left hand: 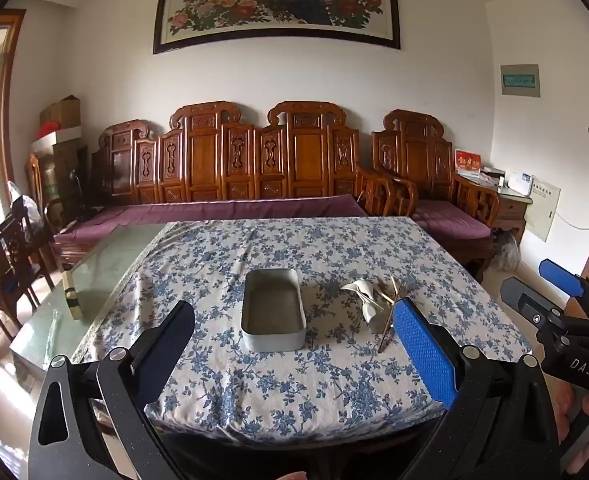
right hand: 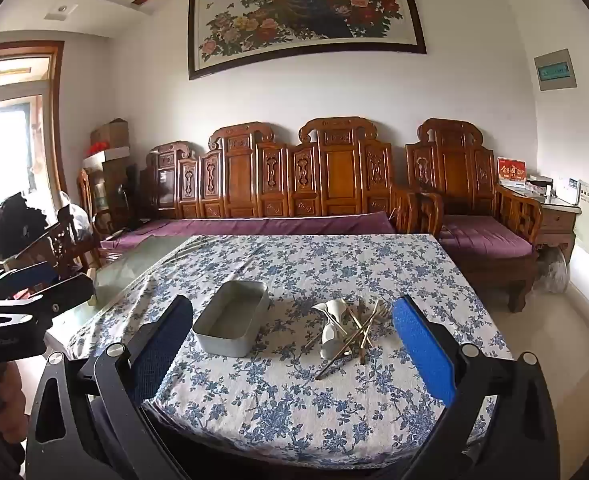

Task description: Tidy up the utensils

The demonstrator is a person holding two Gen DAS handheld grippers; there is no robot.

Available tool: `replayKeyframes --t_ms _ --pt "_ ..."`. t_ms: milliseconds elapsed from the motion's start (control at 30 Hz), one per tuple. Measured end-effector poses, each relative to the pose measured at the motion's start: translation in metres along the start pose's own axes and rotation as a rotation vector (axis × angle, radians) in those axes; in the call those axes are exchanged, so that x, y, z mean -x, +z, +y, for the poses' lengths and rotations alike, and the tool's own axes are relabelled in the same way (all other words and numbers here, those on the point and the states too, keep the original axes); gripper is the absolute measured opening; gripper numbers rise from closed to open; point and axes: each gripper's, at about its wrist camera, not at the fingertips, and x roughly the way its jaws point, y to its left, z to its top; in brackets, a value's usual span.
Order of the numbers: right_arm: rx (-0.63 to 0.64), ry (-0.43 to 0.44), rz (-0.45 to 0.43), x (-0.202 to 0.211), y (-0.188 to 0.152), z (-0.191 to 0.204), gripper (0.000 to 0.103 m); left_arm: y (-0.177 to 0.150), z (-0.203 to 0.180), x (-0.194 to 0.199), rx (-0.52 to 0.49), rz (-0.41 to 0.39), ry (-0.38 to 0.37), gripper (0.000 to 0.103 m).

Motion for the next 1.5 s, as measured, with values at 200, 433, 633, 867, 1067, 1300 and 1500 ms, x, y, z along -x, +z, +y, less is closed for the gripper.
replayKeyframes --t_ms 200,433,633,867,1067,1300,1500 --pt "0.0 0.0 -0.005 0.0011 0.0005 0.0002 0.101 0.0 -0.0002 0.0 -0.003 0.0 0.001 0.096" --pt "0.001 -0.001 -0.004 0.0012 0.0003 0.0016 0.1 0.0 -0.0002 0.0001 -0.003 -0.002 0.002 0.096" --pt "0.003 0.0 -0.006 0.0019 0.0005 0.0023 0.101 0.0001 -0.0003 0.0 -0.004 -0.004 0.003 0.096" --pt "0.004 0.0 -0.006 0.0021 0.0012 0.0026 0.101 0.0 -0.0003 0.0003 -0.004 -0.006 0.003 0.096" --pt "0.002 0.001 -0.006 0.0028 0.0013 0.0026 0.101 0.0039 -0.0034 -0.0008 -0.006 -0.008 0.001 0.096" --pt "0.003 0.001 -0.007 0.0022 0.0013 0.0028 0.101 0.009 -0.0033 0.0016 -0.007 -0.011 -0.001 0.096" --pt "0.004 0.0 -0.008 0.0019 0.0014 0.0031 0.101 0.0096 -0.0037 0.0019 -0.009 -0.012 0.0 0.096"
